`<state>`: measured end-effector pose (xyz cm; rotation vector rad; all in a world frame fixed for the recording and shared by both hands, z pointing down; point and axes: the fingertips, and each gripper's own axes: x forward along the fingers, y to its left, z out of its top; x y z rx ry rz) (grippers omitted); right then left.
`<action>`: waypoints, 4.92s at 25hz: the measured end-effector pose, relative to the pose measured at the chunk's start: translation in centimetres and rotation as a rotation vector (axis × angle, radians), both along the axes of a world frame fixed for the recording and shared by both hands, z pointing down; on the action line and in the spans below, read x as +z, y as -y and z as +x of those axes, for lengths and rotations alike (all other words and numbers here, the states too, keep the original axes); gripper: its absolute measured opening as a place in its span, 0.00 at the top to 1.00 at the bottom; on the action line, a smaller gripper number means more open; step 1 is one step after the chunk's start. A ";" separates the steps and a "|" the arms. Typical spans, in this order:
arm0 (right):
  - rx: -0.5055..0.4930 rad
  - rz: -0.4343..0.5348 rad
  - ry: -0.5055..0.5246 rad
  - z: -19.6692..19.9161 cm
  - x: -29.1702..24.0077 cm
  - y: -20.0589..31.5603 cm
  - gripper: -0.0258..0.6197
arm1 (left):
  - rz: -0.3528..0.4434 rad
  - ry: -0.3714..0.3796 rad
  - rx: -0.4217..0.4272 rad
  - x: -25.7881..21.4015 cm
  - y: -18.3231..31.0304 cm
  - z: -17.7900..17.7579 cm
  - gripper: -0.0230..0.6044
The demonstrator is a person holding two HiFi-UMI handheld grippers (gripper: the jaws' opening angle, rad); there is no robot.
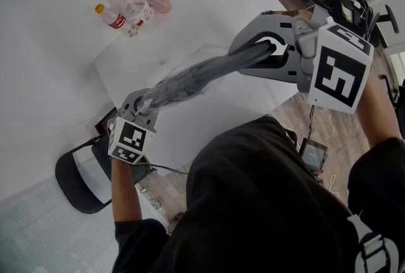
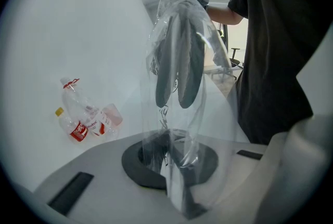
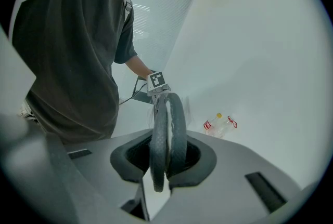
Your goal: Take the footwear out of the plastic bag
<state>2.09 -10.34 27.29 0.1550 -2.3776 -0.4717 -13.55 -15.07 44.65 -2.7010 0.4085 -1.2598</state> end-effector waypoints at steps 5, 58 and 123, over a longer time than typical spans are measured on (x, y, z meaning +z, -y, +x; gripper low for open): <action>0.007 0.005 -0.025 0.3 0.0 0.1 0.84 | 0.006 -0.012 0.008 -0.2 0.0 0.3 0.92; -0.005 0.010 0.017 0.7 -1.0 -0.1 0.84 | 0.016 -0.005 -0.085 0.7 0.9 -3.3 0.92; 0.462 0.014 0.640 7.3 -4.2 4.3 0.84 | -0.236 -0.251 -0.503 2.3 1.4 -5.2 0.92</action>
